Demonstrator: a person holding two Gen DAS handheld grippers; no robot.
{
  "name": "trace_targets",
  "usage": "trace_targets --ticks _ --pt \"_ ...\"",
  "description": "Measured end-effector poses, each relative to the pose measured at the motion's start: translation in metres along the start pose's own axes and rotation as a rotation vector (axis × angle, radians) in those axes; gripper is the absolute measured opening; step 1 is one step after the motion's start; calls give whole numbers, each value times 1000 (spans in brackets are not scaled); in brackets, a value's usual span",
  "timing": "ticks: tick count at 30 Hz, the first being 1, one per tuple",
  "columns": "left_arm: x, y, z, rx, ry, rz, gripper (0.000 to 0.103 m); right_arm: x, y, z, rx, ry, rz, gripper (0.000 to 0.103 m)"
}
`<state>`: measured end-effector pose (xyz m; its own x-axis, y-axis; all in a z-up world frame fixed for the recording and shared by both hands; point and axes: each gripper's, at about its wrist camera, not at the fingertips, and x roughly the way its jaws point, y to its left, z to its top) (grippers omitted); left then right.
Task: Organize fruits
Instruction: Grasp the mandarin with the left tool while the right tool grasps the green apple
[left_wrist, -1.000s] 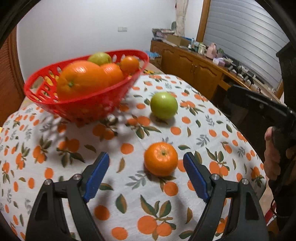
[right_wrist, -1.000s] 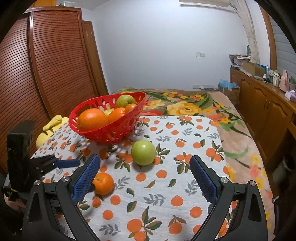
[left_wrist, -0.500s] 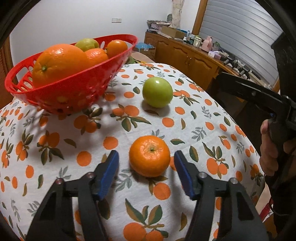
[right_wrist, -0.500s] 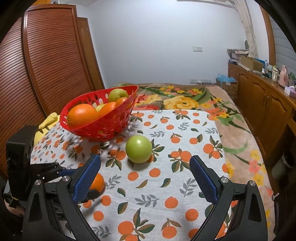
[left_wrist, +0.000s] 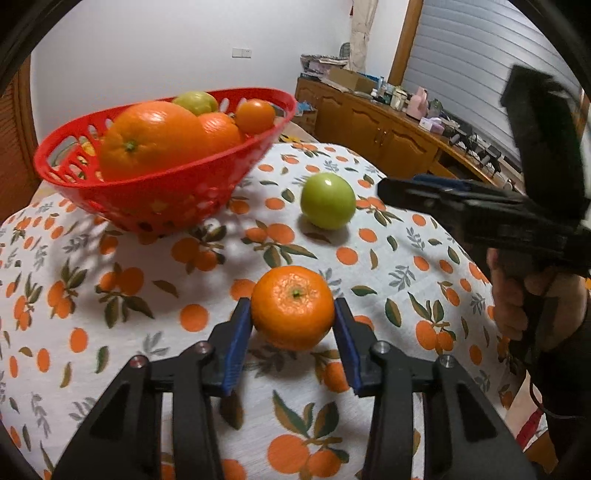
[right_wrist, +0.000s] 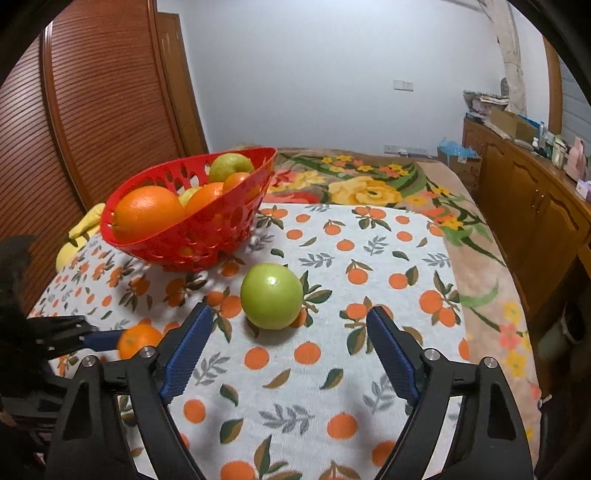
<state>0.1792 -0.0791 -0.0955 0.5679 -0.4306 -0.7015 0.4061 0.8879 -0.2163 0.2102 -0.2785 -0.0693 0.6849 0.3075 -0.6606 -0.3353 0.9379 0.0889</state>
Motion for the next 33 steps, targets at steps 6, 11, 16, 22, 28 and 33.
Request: trace_targets --ticks 6,11,16,22,28,33 --pt "-16 8 0 0 -33 20 43 27 3 12 -10 39 5 81" --pt "-23 12 -1 -3 -48 27 43 46 13 18 -35 73 12 80" --pt "-28 14 -3 -4 -57 30 43 64 16 19 -42 109 -6 73" --pt "-33 14 -4 -3 -64 32 43 76 12 16 -28 147 -5 67" --pt "-38 15 -2 -3 -73 34 43 79 12 14 -13 153 30 53" --pt "-45 18 0 -11 -85 35 43 75 16 10 -26 147 11 53"
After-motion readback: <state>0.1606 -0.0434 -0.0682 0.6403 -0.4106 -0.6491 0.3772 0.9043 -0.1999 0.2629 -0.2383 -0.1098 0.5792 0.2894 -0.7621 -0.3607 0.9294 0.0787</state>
